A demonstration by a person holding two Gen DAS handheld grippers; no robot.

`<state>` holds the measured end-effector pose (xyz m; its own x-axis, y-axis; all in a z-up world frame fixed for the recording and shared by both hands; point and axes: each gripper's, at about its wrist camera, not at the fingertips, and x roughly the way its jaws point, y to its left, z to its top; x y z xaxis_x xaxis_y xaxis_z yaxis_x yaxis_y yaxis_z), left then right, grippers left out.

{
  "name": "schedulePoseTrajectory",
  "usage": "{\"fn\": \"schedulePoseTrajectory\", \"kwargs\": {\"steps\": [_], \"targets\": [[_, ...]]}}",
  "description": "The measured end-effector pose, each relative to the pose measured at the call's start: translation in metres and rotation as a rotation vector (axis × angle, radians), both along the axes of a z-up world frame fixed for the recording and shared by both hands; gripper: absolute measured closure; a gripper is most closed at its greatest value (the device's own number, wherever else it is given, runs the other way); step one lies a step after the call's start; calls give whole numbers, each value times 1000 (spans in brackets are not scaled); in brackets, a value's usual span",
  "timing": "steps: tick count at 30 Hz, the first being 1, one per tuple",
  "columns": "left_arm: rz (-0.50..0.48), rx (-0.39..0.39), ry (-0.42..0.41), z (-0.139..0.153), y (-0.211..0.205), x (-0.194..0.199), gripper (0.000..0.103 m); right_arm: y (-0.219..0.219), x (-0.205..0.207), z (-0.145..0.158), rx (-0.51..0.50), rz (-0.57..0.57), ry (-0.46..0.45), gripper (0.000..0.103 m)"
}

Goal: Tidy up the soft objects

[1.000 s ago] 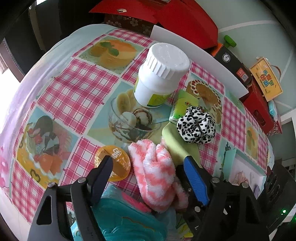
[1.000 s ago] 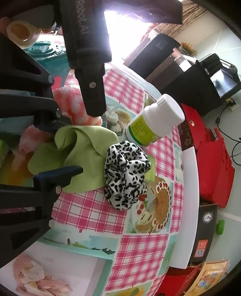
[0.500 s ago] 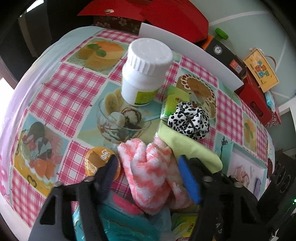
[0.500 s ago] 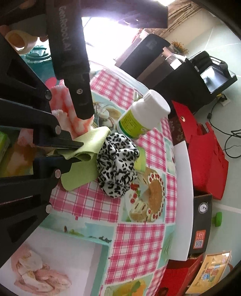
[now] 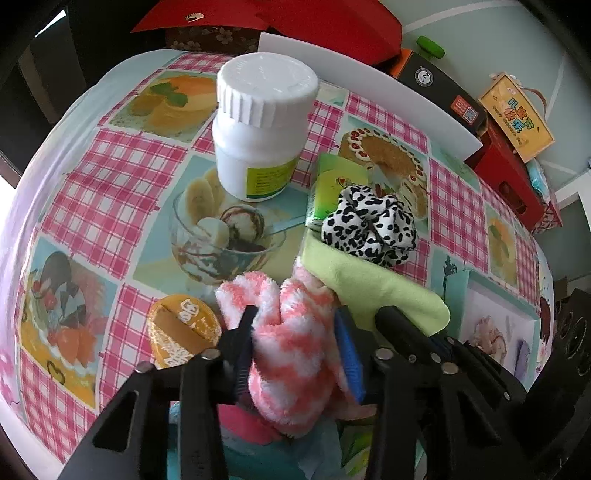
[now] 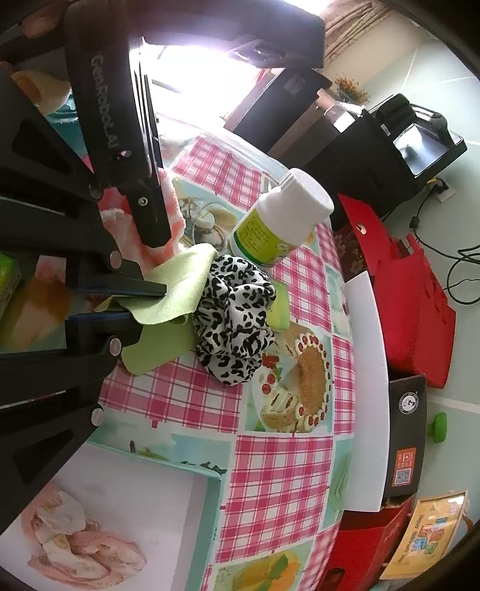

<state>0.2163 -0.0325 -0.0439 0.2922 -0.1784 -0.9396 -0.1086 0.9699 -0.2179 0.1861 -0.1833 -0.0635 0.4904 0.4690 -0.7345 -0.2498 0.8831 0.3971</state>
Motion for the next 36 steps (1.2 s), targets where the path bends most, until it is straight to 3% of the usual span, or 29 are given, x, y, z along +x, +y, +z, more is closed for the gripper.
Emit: {"fn": "schedulePoseTrajectory", "kwargs": {"steps": [3, 9, 23, 31, 36], "targets": [[-3, -10, -2, -1, -2, 2, 77, 0, 0, -1, 7, 1, 3, 95], [16, -38, -12, -1, 1, 2, 85, -1, 1, -2, 25, 1, 8, 95], [38, -77, -41, 9, 9, -5, 88, -3, -1, 2, 98, 9, 1, 99], [50, -117, -98, 27, 16, -9, 89, -12, -3, 11, 246, 8, 0, 100], [64, -131, -138, 40, 21, -13, 89, -13, -7, 23, 284, 13, -24, 100]]}}
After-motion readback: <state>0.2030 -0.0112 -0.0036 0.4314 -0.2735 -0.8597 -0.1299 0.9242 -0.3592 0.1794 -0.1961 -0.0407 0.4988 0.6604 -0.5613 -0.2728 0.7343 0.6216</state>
